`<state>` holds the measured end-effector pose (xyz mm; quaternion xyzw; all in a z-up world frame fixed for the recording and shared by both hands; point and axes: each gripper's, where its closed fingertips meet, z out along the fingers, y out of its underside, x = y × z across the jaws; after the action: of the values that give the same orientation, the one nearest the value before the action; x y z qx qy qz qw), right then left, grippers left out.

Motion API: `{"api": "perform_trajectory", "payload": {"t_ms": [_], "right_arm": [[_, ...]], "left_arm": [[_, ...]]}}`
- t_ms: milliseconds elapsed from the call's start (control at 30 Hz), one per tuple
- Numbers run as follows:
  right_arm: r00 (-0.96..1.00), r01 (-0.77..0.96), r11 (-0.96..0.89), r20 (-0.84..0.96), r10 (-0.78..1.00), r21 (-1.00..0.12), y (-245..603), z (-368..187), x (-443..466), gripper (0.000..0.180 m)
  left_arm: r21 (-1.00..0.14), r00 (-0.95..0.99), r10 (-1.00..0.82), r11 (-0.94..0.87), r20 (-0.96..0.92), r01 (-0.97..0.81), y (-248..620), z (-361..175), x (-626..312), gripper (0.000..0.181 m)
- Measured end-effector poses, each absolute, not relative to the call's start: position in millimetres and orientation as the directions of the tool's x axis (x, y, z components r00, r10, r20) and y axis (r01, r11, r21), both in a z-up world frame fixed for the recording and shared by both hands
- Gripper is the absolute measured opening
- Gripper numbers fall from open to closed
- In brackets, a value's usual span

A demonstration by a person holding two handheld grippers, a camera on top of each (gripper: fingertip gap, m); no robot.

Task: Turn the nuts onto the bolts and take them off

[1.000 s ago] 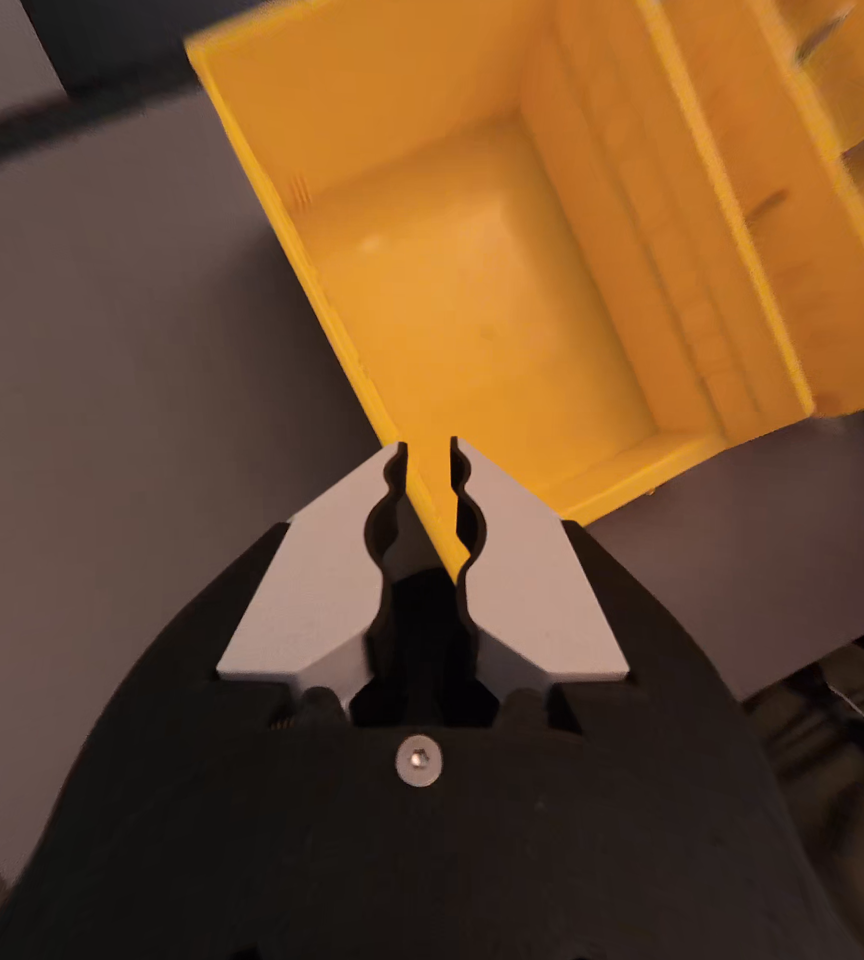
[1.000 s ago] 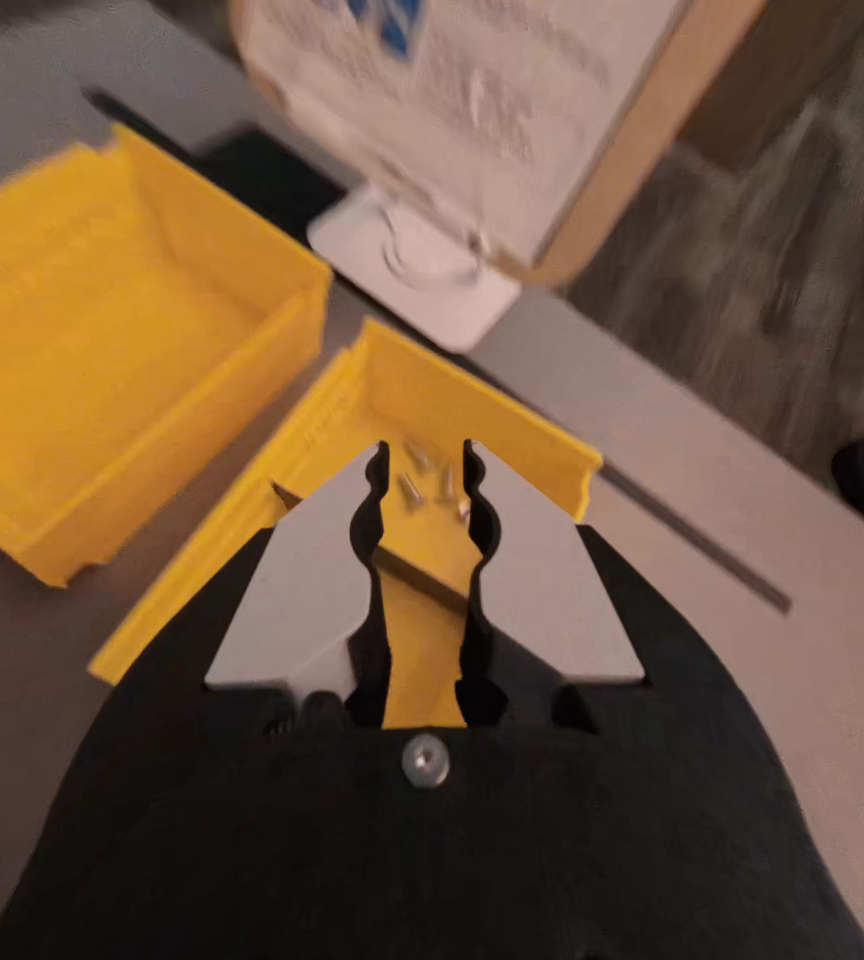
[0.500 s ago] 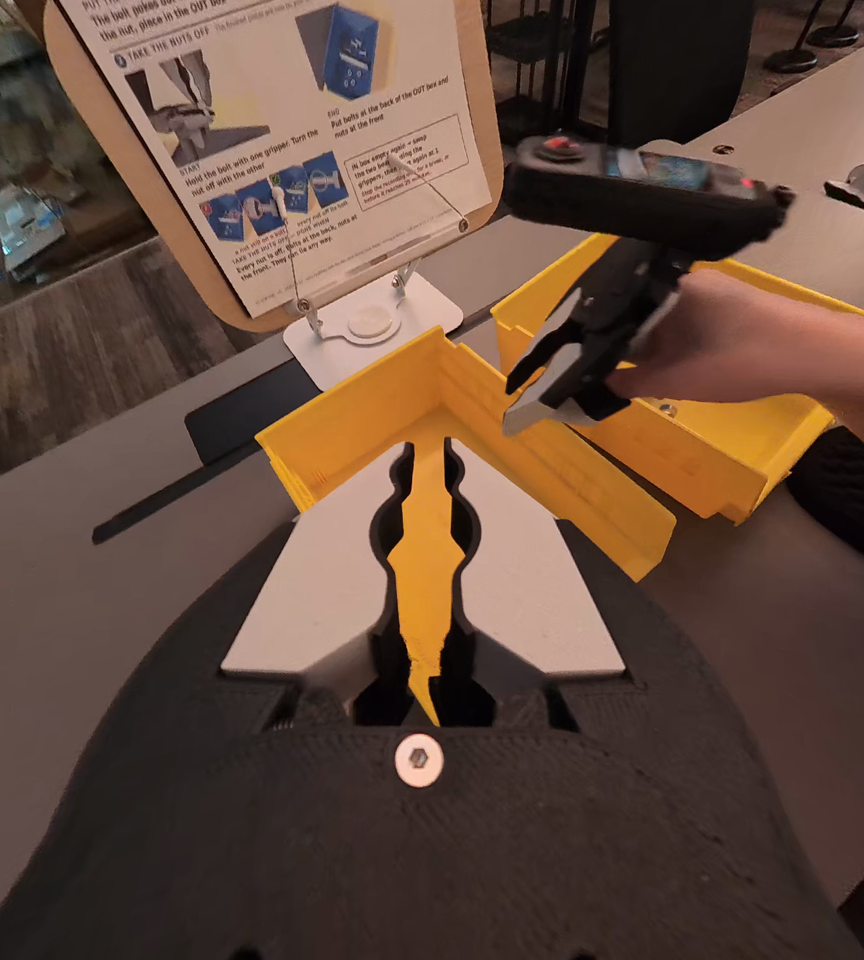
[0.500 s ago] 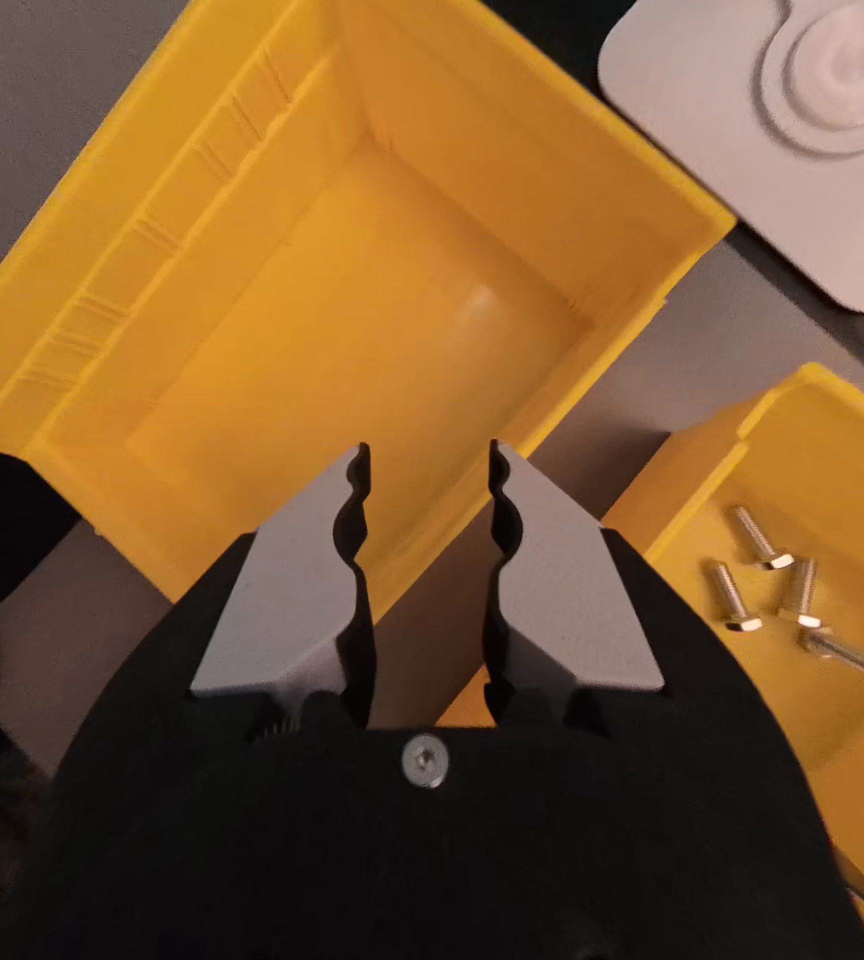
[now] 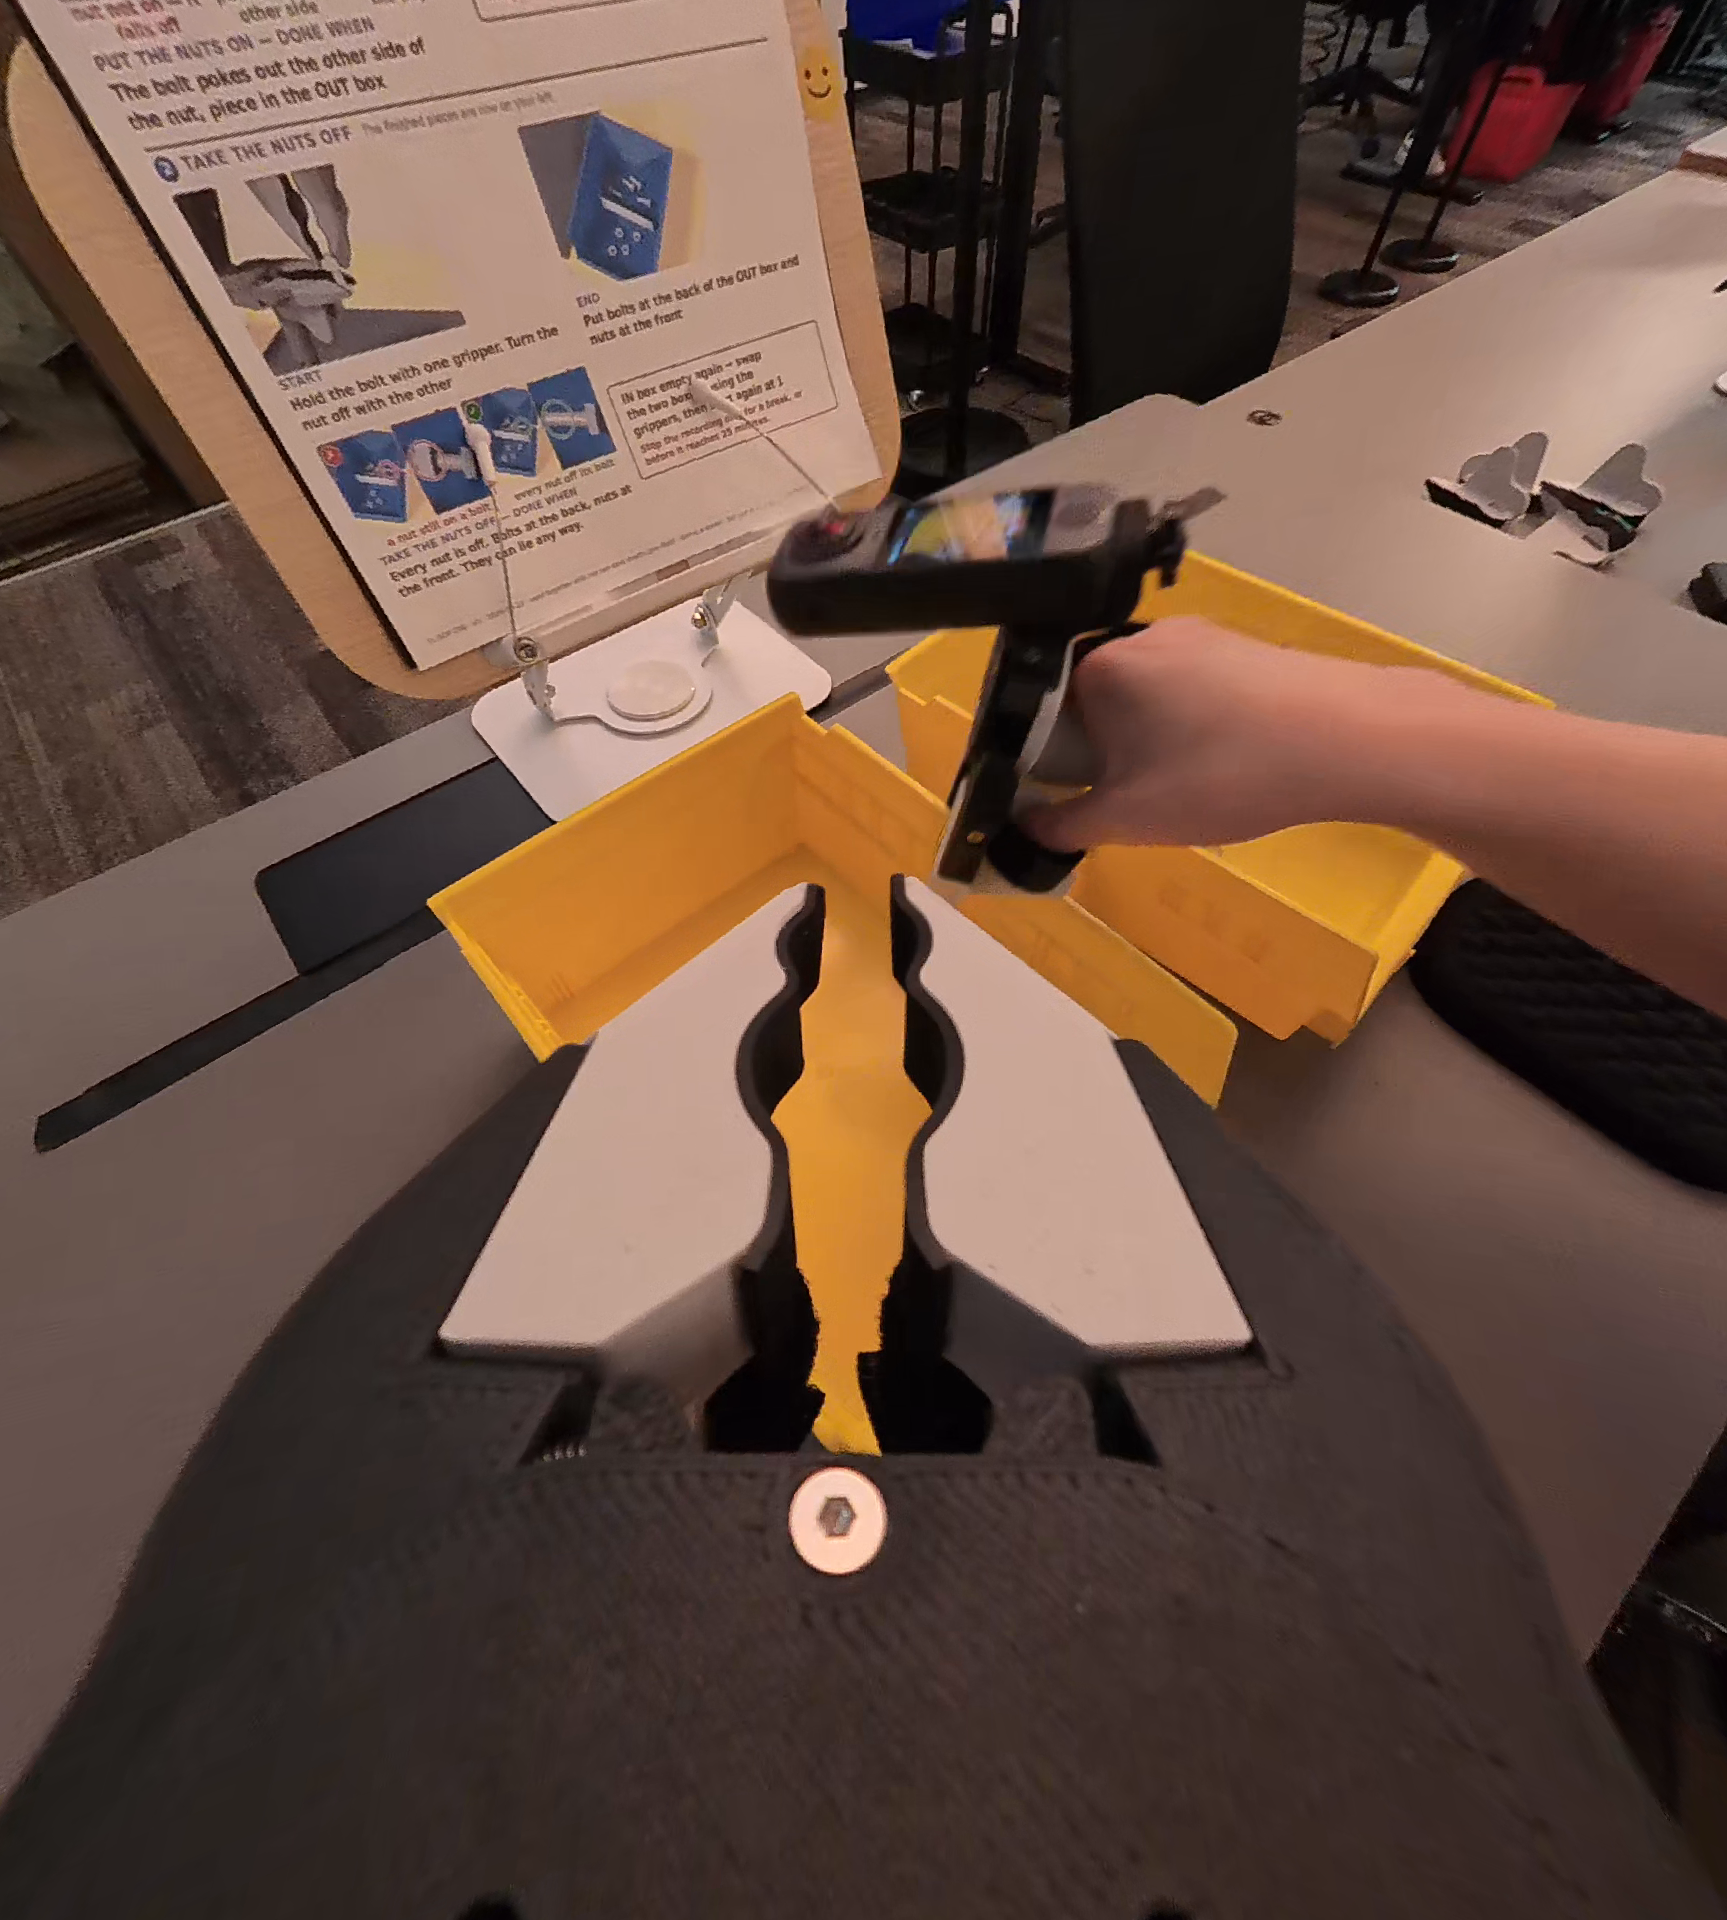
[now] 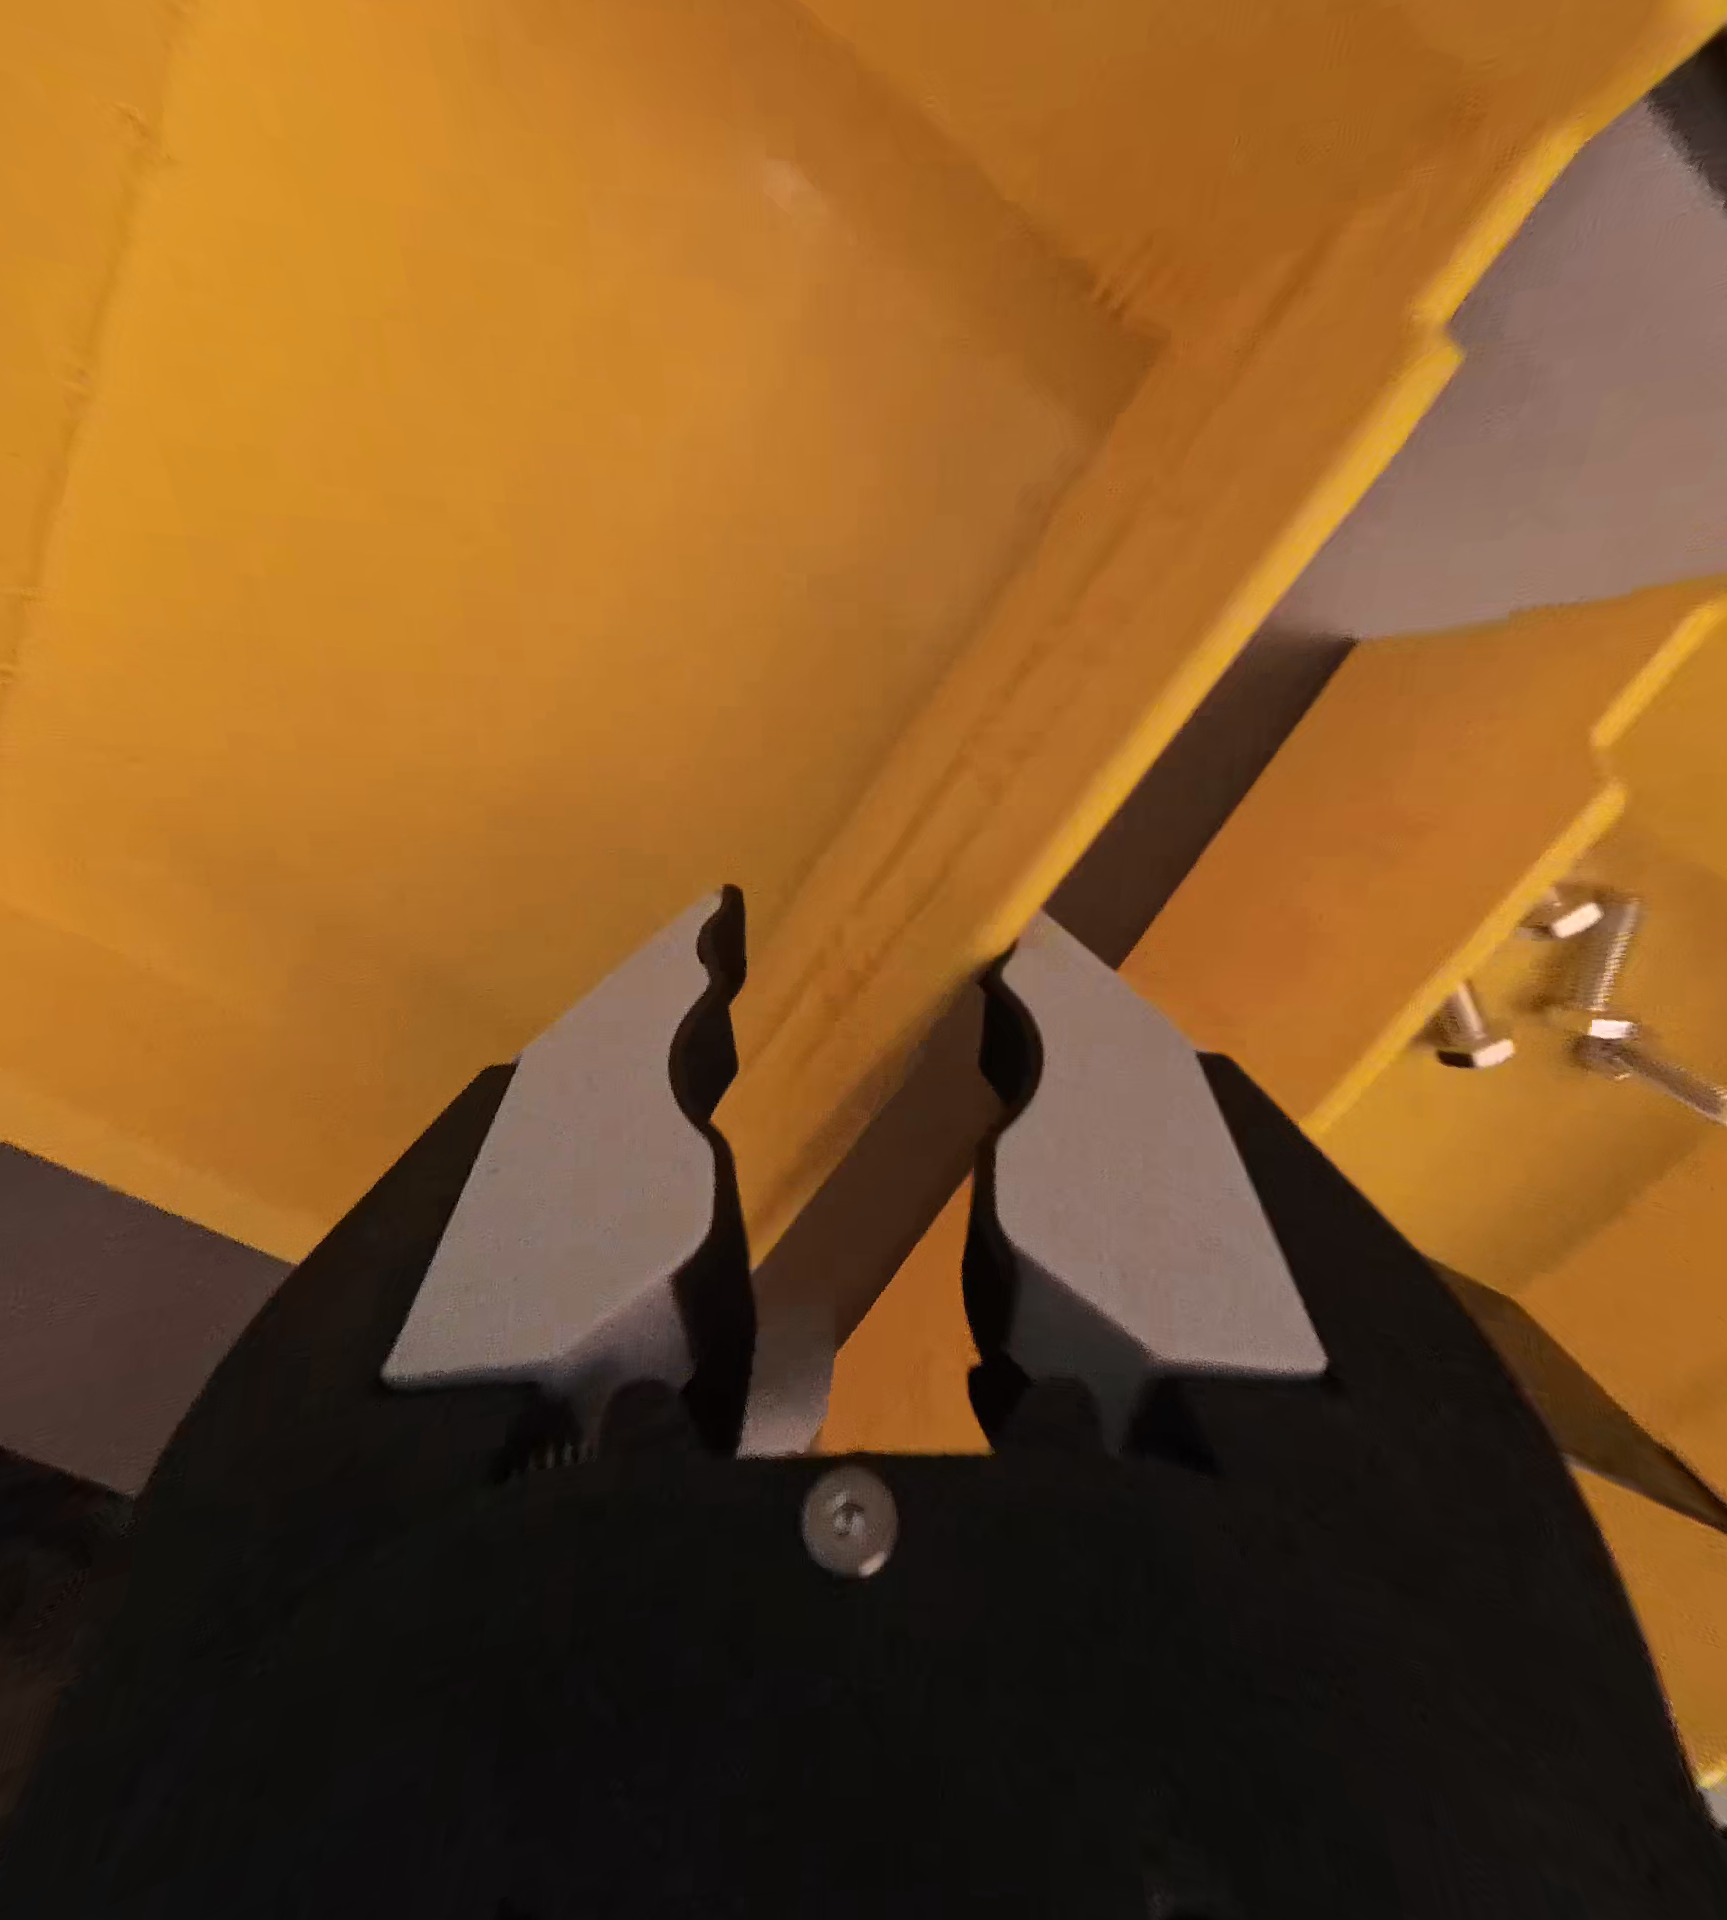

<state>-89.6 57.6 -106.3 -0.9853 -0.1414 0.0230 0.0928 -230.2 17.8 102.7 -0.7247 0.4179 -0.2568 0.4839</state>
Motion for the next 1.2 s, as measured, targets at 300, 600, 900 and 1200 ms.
{"api": "perform_trajectory", "payload": {"t_ms": [300, 600, 900, 1200], "right_arm": [[0.992, 0.126, -0.978, 0.004, 0.127, -0.166, 71, -136, -86, 0.034], [0.971, -0.05, -0.994, -0.236, -0.025, -0.098, 70, -147, -95, 0.007], [0.972, 0.087, -0.996, -0.219, 0.087, -0.005, 62, -91, -111, 0.004], [0.968, 0.166, -0.984, -0.182, 0.174, -0.061, 1, 74, -21, 0.005]], "left_arm": [[-0.926, 0.487, -0.872, -0.142, -0.049, -0.349, 4, 111, -232, 0.011], [-0.929, 0.465, -0.883, -0.125, -0.056, -0.35, -3, 113, -230, 0.011], [-0.994, 0.548, -0.836, -0.055, -0.005, -0.092, 0, 162, -253, 0.016], [-0.943, 0.529, -0.796, -0.151, 0.294, 0.298, 14, 190, -314, 0.055]]}}
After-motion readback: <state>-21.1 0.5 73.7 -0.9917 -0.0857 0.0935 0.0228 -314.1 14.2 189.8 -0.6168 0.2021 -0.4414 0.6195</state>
